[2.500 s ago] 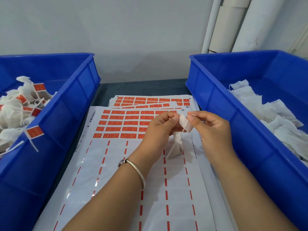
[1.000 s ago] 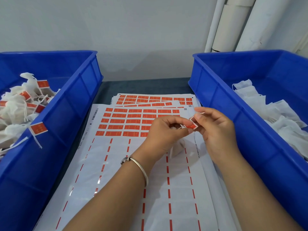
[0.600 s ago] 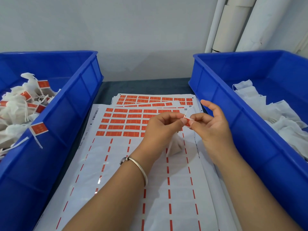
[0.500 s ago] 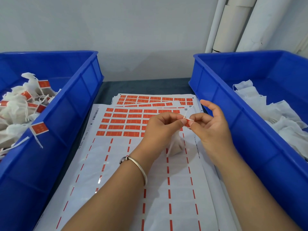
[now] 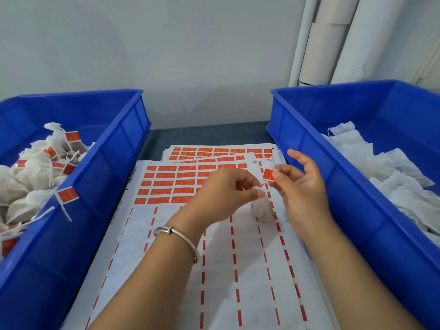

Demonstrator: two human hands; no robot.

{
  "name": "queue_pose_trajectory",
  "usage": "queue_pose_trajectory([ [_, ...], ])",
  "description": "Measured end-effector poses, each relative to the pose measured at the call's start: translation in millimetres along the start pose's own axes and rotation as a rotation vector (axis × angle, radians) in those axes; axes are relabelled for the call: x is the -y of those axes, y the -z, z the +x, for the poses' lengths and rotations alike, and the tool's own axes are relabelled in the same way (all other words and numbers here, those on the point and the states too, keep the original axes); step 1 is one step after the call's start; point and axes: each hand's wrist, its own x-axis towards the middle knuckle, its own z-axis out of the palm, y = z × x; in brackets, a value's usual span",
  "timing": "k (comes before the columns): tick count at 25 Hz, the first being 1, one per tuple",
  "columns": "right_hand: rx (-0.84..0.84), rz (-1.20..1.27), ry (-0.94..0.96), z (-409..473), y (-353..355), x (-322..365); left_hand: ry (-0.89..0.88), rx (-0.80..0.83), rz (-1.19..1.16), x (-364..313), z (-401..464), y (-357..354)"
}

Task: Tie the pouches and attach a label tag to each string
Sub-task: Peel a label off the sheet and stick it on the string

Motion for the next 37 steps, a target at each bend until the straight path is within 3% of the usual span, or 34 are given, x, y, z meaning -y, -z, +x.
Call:
queue_pose_trajectory([
  [5, 0.104, 0.148, -0.222, -1.8, -7.4, -10.7, 0.030, -0.055, 0.037, -11.2, -7.8, 16.2],
  [8, 0.232, -0.016, -0.328, -6.4, -17.6, -17.0, 0.041, -0.159, 0.006, -19.4, -16.5, 34.7],
  [12, 0.330, -0.279, -0.224, -14.3, -18.6, -25.3, 0.024, -0.431, 0.008, -26.3, -34.6, 80.8],
  [17, 0.352, -0.322, -0.205, -15.5, -16.0, -24.8, -0.006, -0.779, 0.054, -21.3, -61.7, 175.7],
  [22, 0.357, -0.346, -0.195, -16.3, -16.5, -22.6, 0.174, -0.956, 0.132, 28.3, -51.6, 254.3],
  [27, 0.326, -0.326, -0.215, -12.4, -17.0, -23.9, 0.366, -0.802, 0.302, 92.0, -14.2, 259.3],
  [30, 0.322, -0.333, -0.230, -11.7, -17.3, -24.8, 0.435, -0.481, 0.584, 120.5, -7.6, 247.7],
  [32, 0.317, -0.341, -0.248, -13.0, -17.2, -23.9, 0.488, -0.316, 0.651, 127.7, -9.1, 242.0],
  [37, 0.328, -0.428, -0.271, -22.2, -20.1, -14.2, 0.407, -0.322, 0.763, 103.0, -6.7, 249.2],
])
